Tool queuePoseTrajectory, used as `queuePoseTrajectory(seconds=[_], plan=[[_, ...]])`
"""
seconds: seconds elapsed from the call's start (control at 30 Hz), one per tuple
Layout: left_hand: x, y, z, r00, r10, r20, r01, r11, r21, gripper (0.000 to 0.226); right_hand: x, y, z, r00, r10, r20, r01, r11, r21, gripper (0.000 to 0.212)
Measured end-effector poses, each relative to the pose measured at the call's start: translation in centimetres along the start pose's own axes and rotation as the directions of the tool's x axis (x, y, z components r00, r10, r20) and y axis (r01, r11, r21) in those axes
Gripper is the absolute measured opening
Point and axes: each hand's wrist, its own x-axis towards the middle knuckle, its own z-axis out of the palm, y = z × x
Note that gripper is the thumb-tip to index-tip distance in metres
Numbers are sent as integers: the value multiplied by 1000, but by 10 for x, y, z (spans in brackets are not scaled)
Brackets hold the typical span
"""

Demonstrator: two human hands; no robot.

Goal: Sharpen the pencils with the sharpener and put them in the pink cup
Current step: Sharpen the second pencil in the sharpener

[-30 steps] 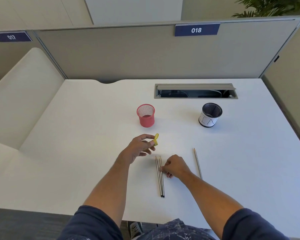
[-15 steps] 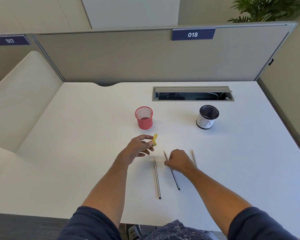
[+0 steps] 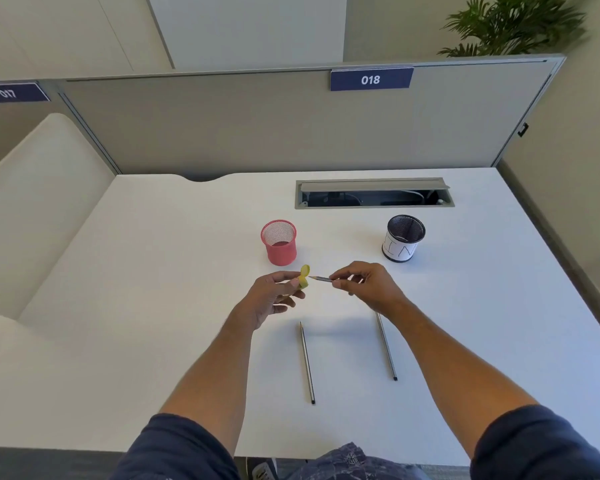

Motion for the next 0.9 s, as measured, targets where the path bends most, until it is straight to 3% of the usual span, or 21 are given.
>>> queuePoseTrajectory(seconds=[0.53, 0.73, 0.9], plan=[[1, 1, -3, 997, 0, 71, -2, 1000, 28, 32, 7, -6, -3, 998, -12, 54, 16, 998, -65, 14], [7, 0, -2, 994, -47, 99, 35, 993, 113, 33, 11, -11, 0, 975, -174, 139, 211, 920, -331, 17], [10, 1, 0, 992, -78, 104, 65, 990, 122, 28, 8, -8, 5, 956, -265, 130, 295, 879, -375, 13]])
